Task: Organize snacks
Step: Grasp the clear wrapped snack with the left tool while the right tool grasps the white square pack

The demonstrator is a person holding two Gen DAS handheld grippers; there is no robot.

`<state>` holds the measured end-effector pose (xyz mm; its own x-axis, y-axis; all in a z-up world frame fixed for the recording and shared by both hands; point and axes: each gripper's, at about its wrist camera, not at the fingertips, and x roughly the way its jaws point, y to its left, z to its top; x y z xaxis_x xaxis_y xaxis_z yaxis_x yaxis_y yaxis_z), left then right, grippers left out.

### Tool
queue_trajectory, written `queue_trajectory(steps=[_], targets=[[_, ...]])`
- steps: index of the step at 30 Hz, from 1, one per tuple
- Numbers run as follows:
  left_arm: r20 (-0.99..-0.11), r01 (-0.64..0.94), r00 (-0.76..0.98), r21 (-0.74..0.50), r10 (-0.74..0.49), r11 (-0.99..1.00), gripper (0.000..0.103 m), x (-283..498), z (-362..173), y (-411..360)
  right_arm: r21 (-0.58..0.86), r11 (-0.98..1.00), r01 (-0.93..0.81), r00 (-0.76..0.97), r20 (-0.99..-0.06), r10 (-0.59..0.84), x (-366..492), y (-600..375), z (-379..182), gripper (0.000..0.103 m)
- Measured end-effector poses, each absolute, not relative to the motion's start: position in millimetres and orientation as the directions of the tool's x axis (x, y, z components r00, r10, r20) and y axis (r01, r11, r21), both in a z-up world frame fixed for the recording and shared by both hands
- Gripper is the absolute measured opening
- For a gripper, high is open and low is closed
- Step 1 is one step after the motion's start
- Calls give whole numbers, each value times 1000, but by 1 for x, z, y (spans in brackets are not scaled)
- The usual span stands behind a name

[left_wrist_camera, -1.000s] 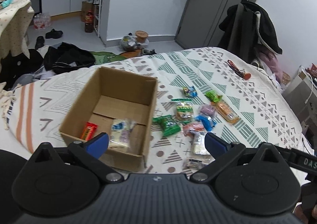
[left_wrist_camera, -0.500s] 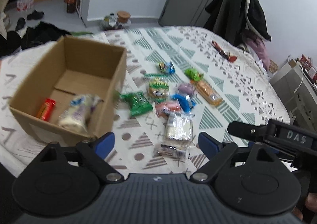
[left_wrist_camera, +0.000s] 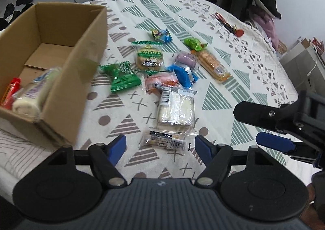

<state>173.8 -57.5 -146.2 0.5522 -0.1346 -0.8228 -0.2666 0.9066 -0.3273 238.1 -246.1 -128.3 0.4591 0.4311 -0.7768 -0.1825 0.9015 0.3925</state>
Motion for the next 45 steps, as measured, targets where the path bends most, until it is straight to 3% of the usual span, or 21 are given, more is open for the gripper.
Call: queue_trajectory(steps=[9,17,39,42,43,45], targets=[[-852,-279,506,-308,-134,909,74,195,-173,-73,431,890,-147,416,-790,451,252,-246,-150,78],[-856,-307,507,-293,-105,905,54,194,-178,-67,427,890,-157,378,-807,454,262,-236,-166,76],[-827,-379,561,-300,-40,876,52,168,-138,-23,287,914,-287,360,-852,381,279,-175,-183,76],[-828,-377,560,-293,-37,879,52,167,-135,-23,261,917,-303,342,-868,360,282,-167,-191,61],[-829,-377,558,-290,-35,880,52,167,-135,-24,256,918,-302,334,-874,353,282,-165,-194,46],[-831,-377,555,-295,-41,878,52,165,-136,-24,237,919,-315,341,-875,343,279,-164,-193,41]])
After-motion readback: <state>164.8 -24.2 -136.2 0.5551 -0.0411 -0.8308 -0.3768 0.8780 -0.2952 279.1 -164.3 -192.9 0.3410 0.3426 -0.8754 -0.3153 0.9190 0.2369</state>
